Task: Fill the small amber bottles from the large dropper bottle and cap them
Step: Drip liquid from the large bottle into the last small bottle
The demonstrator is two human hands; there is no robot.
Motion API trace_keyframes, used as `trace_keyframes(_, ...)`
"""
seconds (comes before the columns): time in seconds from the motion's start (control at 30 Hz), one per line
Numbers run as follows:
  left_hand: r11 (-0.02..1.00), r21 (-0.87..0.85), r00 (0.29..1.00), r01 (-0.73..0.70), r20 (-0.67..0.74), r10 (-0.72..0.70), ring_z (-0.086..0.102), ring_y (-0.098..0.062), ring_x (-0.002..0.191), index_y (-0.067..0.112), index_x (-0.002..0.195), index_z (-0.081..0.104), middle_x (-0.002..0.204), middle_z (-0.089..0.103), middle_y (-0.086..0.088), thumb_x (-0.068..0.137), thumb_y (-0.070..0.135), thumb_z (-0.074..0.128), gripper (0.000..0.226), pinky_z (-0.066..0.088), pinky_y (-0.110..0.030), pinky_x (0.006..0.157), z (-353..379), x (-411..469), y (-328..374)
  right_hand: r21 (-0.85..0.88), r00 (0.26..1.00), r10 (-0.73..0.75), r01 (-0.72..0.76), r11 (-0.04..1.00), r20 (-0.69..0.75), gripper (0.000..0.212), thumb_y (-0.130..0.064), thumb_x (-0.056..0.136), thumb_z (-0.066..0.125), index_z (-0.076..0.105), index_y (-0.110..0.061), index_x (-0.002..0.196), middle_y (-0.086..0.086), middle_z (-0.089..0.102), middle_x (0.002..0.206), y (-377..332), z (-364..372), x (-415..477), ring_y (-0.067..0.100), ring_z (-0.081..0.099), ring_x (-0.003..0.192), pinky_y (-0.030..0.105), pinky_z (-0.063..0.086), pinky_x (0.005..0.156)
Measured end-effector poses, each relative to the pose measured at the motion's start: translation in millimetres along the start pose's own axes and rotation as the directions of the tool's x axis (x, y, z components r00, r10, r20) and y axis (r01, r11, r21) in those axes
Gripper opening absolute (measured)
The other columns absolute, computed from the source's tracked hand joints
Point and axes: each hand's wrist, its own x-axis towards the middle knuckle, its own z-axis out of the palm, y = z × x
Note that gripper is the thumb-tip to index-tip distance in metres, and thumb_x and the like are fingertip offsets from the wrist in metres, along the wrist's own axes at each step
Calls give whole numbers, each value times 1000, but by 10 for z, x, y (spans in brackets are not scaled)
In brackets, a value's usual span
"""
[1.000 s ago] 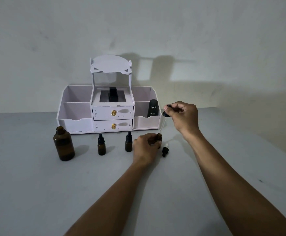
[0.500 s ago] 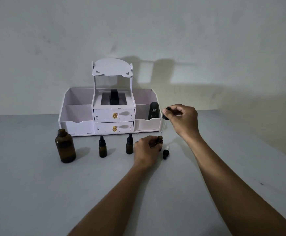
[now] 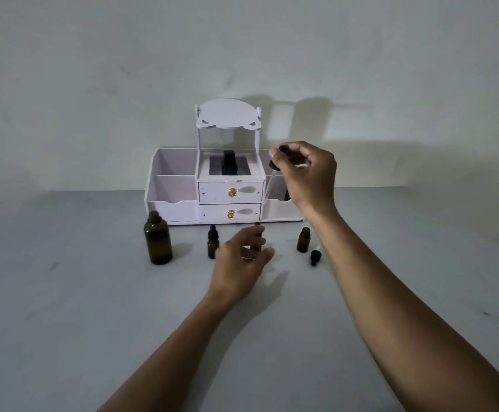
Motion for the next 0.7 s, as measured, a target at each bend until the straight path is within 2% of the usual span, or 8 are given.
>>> trace_keyframes(0.1, 998, -28, 979, -51, -200, 44, 74, -14, 77, 24, 118, 68, 95, 76, 4, 89, 13, 73, 31, 60, -25, 74, -497, -139, -43, 69, 999, 19, -22, 997, 35, 12, -20, 83, 77, 76, -8, 80, 1, 74, 70, -151, 330, -90, 8, 68, 64, 20, 53, 65)
trace_keyframes(0.17, 997, -25, 932, -74, -357, 60, 73, -19, 73, 20, 112, 71, 88, 76, 1, 90, 8, 71, 25, 60, -29, 71, -820, -199, -107, 131, 998, 30, -37, 991, 56, 12, -16, 84, 77, 76, -4, 80, 2, 72, 68, -258, 526, -167, 0, 63, 58, 13, 48, 61)
trace_keyframes(0.27, 997, 20, 836, -79, -543, 77, 68, -4, 67, 18, 111, 70, 84, 73, 4, 90, 7, 69, 23, 55, -19, 67, -1243, -228, -216, 230, 994, 75, -92, 969, 82, 10, -12, 85, 76, 74, -4, 79, -5, 70, 65, -373, 785, -262, -7, 61, 55, 10, 46, 59)
trace_keyframes(0.33, 998, 42, 796, -48, -602, 64, 66, 1, 72, 21, 116, 67, 91, 71, 5, 89, 9, 71, 30, 51, -14, 66, -1472, -224, -313, 266, 990, 98, -122, 956, 103, 8, -13, 85, 75, 75, -6, 82, -8, 71, 67, -426, 946, -318, -3, 67, 60, 14, 52, 62)
trace_keyframes(0.4, 1000, 18, 802, -13, -597, 21, 68, -2, 86, 25, 123, 62, 104, 70, 2, 86, 14, 77, 42, 51, -13, 67, -1647, -183, -447, 293, 987, 108, -139, 946, 121, 8, -14, 85, 76, 76, -6, 83, -3, 74, 70, -453, 1099, -352, 8, 73, 68, 25, 58, 71)
trace_keyframes(0.5, 999, -4, 856, 44, -515, -40, 68, -13, 104, 26, 133, 57, 117, 68, 1, 77, 24, 84, 63, 53, -18, 74, -1767, -92, -624, 313, 980, 112, -160, 936, 165, 4, -16, 84, 76, 76, -13, 81, 0, 76, 72, -455, 1262, -385, 18, 75, 73, 39, 62, 79)
trace_keyframes(0.6, 998, -13, 913, 59, -404, -60, 65, -13, 113, 26, 137, 56, 127, 65, 1, 70, 33, 82, 73, 55, -23, 82, -1777, -7, -737, 298, 974, 122, -176, 938, 190, 11, -16, 85, 76, 74, -22, 75, -7, 75, 68, -424, 1354, -406, 13, 74, 71, 38, 62, 79)
trace_keyframes(0.7, 998, -11, 946, 66, -316, -67, 63, -13, 118, 23, 139, 56, 131, 64, 6, 67, 37, 82, 78, 58, -33, 92, -1777, 78, -812, 267, 972, 109, -164, 950, 209, 10, -17, 85, 76, 74, -20, 75, -9, 73, 67, -376, 1424, -421, 10, 72, 68, 36, 62, 77)
